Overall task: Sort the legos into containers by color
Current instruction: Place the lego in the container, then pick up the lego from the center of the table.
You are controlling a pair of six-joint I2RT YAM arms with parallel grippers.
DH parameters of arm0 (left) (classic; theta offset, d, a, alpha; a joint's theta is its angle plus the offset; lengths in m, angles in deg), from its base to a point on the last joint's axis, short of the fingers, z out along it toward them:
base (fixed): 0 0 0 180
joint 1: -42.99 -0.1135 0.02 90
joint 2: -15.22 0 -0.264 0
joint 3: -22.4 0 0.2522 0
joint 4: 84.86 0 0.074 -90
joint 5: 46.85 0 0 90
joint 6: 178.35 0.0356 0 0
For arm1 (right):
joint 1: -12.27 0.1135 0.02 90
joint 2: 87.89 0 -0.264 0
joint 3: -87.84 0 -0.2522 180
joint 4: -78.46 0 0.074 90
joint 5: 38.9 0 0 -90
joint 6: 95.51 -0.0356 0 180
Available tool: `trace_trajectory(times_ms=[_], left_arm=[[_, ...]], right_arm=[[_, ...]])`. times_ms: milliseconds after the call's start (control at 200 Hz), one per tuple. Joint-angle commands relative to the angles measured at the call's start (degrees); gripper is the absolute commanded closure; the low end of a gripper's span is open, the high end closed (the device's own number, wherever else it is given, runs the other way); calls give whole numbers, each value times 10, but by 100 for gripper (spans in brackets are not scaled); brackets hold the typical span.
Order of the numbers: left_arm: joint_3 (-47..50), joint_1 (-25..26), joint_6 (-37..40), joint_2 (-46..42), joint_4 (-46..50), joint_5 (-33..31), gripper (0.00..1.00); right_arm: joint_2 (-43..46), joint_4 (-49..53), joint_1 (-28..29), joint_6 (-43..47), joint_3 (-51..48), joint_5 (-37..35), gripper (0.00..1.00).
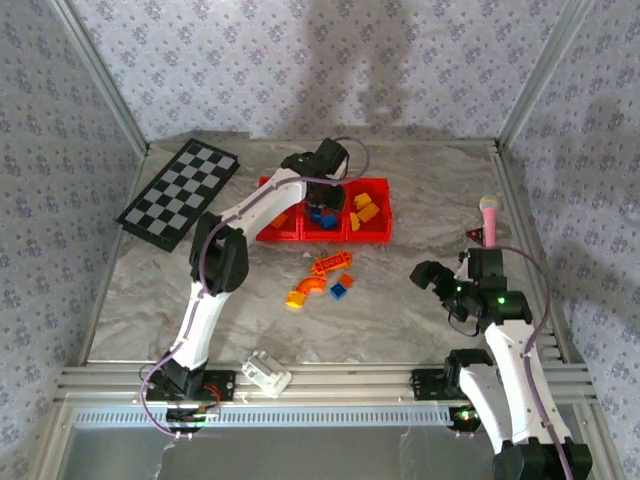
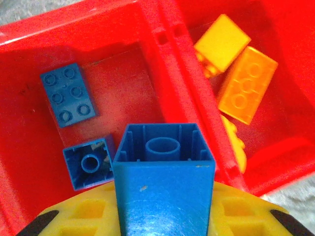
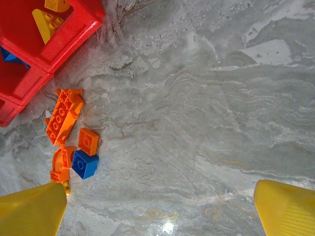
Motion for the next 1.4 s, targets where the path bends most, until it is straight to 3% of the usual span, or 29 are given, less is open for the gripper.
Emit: trace_trajectory(times_ms=[0,335,695,800,1044,1159,1399], left_arm=[[-69,-14,-40,24,30,-2,68],[-171,-39,-69,97,62,34,54],[-195,-39,-3,75,109,63,35],[-124,-37,13,19,98,54,24],[165,-18,21,-167,1,51,1],[281,10,20,-239,-41,60,0],[409,124,7,-317,-56,25,0]], right_arm=[[14,40,-2,4,0,-14,0],[13,54,-3,20,13,-16,0],[25,54,-4,20,13,3,0],[20,50,-4,17,14,1,0],[-6,24,-4,13,11,6,0],[-18,10,-4,13,11,9,0],[-62,-17,-6,3,20,17,0]])
